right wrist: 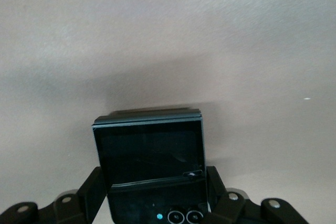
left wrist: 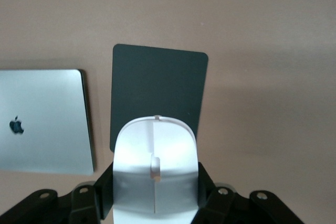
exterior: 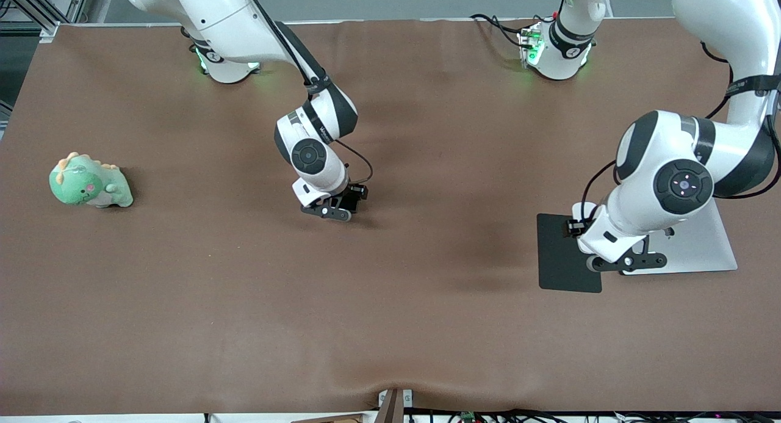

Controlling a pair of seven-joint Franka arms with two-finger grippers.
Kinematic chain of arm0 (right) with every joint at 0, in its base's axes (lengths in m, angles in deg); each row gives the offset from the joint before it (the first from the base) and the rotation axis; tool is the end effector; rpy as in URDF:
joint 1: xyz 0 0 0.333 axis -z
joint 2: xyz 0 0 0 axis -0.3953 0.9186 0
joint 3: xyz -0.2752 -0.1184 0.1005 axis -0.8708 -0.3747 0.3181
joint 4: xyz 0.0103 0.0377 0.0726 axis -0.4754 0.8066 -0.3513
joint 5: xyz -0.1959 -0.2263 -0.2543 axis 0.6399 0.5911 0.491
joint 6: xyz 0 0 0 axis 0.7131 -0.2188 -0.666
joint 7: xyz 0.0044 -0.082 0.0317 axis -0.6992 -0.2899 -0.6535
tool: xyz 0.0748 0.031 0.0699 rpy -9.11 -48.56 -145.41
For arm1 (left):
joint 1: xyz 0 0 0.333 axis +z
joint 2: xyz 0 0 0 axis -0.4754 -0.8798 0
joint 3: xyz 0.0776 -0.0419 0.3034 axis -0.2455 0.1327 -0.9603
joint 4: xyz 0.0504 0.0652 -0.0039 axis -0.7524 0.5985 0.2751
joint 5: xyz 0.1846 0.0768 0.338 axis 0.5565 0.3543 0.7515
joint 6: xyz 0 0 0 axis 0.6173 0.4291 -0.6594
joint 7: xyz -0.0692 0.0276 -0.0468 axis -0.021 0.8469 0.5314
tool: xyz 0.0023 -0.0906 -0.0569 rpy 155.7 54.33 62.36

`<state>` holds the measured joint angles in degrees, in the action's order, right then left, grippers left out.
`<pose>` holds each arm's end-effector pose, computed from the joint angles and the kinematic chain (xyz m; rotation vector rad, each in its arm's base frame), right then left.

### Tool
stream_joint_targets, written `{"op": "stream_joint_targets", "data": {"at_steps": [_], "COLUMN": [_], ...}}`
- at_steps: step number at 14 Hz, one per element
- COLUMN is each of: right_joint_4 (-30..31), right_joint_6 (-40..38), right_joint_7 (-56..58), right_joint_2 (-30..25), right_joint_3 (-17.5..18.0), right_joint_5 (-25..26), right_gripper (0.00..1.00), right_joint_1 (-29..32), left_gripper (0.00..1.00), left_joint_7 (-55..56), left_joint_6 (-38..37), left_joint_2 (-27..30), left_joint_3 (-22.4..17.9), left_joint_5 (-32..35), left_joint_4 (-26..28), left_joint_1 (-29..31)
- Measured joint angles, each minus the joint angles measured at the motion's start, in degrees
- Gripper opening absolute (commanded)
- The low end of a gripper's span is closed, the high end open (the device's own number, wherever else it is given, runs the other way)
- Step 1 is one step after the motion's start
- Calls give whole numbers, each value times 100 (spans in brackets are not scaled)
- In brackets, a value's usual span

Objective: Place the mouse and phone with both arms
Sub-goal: 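Lower the mouse onto the pad while the right gripper carries the phone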

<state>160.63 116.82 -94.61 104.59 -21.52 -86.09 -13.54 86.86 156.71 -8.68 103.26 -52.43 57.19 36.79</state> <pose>0.4934 0.3748 0.1846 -3.0588 0.3597 0.2526 0.6482 -0.1189 0.3792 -3.0455 -0.0114 0.1081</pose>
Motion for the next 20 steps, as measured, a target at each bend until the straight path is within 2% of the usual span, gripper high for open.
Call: {"op": "stream_joint_targets", "data": {"at_steps": [2,5,7,12,17,18,20], "right_joint_4": [58,520,847,1464,1686,1708,1755], "right_joint_6": [-117,-169,-171,-172,-172,-171,-168], "right_joint_7": [125,742,1103,2443,3697,3905,4212], "right_joint_2": [-88,-434,-683,-1151,-1277,-1277,-1277], "right_joint_3": [-21,-40,-52,-104,-143,-151,-161], "right_joint_5": [2,2,2,5,15,16,42], "right_gripper": [0,0,0,0,0,0,0], "right_joint_1": [154,586,864,1673,2499,2666,3031], "left_gripper": [9,9,10,10,20,29,61], "left_joint_7": [-242,-477,-484,-492,-492,-492,-492], "left_joint_6": [674,1754,2105,2338,2356,2363,2377], "left_joint_2": [-51,-232,-471,-1066,-1427,-1473,-1576], "left_joint_3": [-3,-9,-9,-16,-17,-17,-16], "left_joint_5": [0,0,3,638,662,662,662], "left_joint_4": [423,1059,1222,1130,838,796,683], "left_joint_1": [215,433,430,428,419,417,413]}}
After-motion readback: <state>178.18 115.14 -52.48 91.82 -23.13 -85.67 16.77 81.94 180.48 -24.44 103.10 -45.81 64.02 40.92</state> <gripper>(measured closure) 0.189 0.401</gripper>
